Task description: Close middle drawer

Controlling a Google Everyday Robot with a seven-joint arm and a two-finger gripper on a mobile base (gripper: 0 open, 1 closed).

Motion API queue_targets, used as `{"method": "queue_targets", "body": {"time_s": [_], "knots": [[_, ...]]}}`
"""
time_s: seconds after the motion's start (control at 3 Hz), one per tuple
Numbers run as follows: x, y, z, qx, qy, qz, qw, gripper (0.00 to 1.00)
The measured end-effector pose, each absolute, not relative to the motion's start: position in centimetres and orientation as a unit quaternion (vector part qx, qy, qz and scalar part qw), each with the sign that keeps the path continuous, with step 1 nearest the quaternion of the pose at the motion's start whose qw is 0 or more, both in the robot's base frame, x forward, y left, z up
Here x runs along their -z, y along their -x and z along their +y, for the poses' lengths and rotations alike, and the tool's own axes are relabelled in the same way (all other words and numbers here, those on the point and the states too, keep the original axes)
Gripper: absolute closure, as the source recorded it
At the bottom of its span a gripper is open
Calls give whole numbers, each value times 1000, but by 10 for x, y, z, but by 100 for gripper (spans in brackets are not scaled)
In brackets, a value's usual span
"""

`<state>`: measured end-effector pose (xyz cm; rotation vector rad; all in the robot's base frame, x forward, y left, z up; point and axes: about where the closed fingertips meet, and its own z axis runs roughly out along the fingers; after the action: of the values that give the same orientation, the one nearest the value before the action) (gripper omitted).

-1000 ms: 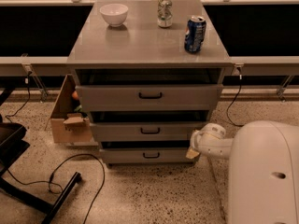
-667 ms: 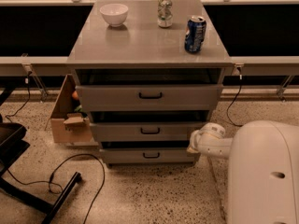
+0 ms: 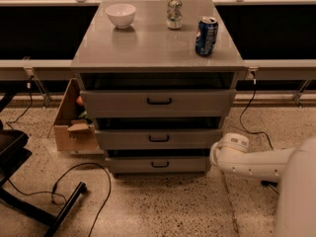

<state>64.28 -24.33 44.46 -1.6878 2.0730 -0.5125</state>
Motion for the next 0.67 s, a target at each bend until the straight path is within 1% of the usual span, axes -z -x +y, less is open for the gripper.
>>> {"method": "queue_targets", "body": {"time_s": [0.33, 0.67], "knots": [[-505, -573, -265, 217, 658, 708, 133, 100], [-571, -544, -294, 246, 661, 702, 98, 100]]}}
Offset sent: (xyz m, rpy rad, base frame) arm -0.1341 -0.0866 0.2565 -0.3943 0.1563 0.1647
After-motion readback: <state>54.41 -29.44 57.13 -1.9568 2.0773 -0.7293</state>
